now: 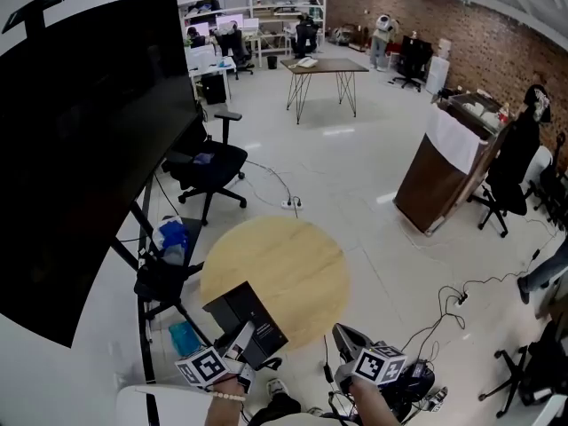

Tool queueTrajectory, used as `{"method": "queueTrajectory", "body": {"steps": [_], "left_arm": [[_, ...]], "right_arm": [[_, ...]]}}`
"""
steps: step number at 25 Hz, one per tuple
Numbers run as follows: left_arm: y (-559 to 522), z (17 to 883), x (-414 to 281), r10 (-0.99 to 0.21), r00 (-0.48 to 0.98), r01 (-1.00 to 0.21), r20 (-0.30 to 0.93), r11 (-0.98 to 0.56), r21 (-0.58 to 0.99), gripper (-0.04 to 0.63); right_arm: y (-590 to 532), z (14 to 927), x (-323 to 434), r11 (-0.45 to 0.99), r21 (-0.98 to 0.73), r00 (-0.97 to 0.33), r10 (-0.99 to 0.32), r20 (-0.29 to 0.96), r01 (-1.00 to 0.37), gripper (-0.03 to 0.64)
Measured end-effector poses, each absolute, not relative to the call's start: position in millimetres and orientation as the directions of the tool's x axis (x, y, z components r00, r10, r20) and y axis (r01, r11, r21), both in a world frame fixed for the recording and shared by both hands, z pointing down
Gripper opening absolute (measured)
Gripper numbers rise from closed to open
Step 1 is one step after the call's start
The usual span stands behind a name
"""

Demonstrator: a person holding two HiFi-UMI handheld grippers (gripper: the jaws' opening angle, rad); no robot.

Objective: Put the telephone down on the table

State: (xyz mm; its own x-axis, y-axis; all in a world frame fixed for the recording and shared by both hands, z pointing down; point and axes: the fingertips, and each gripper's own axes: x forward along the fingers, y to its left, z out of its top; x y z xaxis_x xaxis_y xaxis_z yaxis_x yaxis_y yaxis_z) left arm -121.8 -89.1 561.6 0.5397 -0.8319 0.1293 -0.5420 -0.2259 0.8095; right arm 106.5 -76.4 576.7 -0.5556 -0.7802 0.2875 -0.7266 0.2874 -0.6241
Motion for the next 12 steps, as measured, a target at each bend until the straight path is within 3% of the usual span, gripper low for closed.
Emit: {"method": "queueTrajectory", "body": {"steps": [12], "left_arm": [[-122.7, 565.9, -147.6, -0.811, 0.57, -0.524, 0.13, -0.237, 0.818, 0.17]], "right_arm": [[-109.4, 576.8, 84.5, 0.248, -0.614, -0.514, -0.802, 0.303, -0.75, 0.005]]}}
